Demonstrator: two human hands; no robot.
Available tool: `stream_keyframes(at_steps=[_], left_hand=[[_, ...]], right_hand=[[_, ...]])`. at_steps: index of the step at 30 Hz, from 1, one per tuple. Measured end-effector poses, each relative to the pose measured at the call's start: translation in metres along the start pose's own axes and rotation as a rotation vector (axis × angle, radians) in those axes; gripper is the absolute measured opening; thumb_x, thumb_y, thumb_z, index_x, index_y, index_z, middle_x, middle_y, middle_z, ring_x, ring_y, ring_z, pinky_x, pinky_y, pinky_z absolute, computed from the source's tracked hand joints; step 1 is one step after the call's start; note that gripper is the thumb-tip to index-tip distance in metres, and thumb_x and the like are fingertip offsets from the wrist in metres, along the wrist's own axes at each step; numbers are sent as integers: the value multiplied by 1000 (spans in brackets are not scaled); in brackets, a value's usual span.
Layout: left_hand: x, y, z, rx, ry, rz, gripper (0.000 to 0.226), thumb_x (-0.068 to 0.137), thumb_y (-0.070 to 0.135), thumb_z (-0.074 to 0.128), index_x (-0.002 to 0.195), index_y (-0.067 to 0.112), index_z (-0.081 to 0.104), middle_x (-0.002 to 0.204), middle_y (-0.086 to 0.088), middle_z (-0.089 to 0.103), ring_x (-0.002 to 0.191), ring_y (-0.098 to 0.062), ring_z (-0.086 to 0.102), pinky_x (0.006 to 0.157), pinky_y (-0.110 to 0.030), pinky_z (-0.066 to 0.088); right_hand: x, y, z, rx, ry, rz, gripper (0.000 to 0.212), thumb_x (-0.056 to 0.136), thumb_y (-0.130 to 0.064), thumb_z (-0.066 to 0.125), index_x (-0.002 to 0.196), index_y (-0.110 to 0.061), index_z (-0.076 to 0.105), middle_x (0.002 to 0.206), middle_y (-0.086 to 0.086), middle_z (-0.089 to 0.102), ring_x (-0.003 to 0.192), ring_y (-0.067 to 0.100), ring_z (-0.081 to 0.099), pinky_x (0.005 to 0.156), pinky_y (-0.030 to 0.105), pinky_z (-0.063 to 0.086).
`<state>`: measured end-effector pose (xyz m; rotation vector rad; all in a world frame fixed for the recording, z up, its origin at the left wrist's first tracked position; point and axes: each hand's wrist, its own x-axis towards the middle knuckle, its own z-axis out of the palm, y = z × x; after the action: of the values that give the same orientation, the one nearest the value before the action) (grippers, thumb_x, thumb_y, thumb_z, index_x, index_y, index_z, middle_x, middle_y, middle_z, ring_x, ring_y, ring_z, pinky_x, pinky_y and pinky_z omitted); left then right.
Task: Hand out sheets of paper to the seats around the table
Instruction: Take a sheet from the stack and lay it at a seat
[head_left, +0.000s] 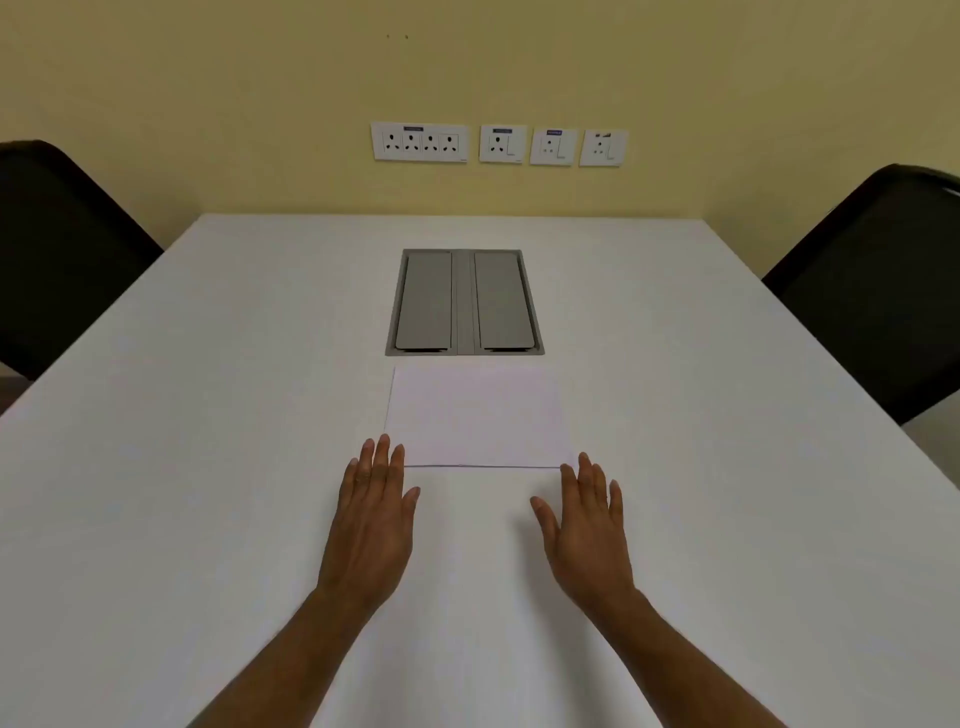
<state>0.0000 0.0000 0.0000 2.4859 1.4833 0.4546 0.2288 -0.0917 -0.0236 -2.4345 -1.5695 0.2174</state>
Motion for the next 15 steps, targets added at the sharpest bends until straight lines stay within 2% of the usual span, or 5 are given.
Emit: stream_keyframes(at_steps=[3,8,10,13,15], left_hand=[[12,-3,12,0,19,-18,80,96,52,-5,149,5,31,159,-14,25,149,-28,17,122,-41,15],[26,-15,38,-13,-8,-35,98,85,62,-22,152,8,23,163,-10,15,152,-23,6,123,-34,2],[30,-21,47,-5,-39,-65,98,83,63,-23,154,10,19,164,-7,10,152,-21,2,122,-32,-1],[38,-28,55,-17,-81,-125,69,97,50,4,155,14,13,165,-4,4,153,-17,-2,122,-29,-4],[43,-31,59,-30,-93,-134,59,103,40,20,155,14,11,165,-3,4,153,-15,-2,122,-28,-4]], right_hand=[[15,4,7,20,30,68,66,102,-53,21,154,-12,22,166,13,10,153,28,4,124,44,-1],[35,11,21,96,2,127,60,103,-47,30,152,-13,25,164,12,18,153,27,8,124,44,0],[41,12,25,134,14,135,57,103,-42,35,151,-12,30,161,10,26,151,25,15,124,43,1],[49,9,31,231,145,145,45,101,-28,47,142,-10,45,142,8,54,136,23,44,122,44,13],[54,8,33,285,214,185,41,98,-21,53,138,-9,50,131,7,62,126,23,54,119,43,21]])
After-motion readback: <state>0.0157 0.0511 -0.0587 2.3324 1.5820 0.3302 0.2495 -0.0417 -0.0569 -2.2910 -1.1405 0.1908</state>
